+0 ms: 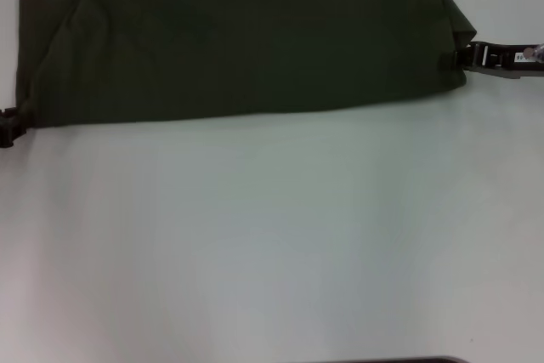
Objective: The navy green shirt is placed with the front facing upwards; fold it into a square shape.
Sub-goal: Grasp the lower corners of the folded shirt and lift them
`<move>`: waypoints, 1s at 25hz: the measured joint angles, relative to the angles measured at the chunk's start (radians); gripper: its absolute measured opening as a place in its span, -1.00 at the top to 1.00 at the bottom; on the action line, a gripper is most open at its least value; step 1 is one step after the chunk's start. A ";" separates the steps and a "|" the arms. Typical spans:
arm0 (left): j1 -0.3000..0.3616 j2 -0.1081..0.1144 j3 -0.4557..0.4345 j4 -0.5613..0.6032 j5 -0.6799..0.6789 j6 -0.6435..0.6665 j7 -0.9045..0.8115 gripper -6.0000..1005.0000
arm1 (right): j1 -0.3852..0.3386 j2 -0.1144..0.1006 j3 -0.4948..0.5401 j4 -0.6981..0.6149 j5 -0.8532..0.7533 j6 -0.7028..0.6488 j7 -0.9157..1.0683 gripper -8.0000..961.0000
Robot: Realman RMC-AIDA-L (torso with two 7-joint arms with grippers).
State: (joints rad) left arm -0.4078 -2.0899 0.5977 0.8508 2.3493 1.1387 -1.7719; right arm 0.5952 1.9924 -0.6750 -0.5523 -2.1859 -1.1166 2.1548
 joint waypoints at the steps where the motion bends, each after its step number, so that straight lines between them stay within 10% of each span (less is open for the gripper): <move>1: 0.000 0.000 0.000 0.000 0.000 0.001 0.001 0.28 | 0.000 0.000 0.000 0.000 0.000 0.000 0.000 0.96; 9: -0.002 0.000 0.002 0.000 0.005 0.003 0.004 0.85 | 0.000 0.000 0.000 0.000 0.000 -0.001 -0.001 0.96; 25: 0.020 0.014 -0.115 0.060 -0.012 0.227 0.032 0.92 | -0.068 -0.002 0.011 -0.002 0.004 -0.073 -0.094 0.96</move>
State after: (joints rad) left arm -0.3881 -2.0757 0.4827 0.9105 2.3373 1.3654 -1.7402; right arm 0.5274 1.9909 -0.6644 -0.5545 -2.1818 -1.1900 2.0610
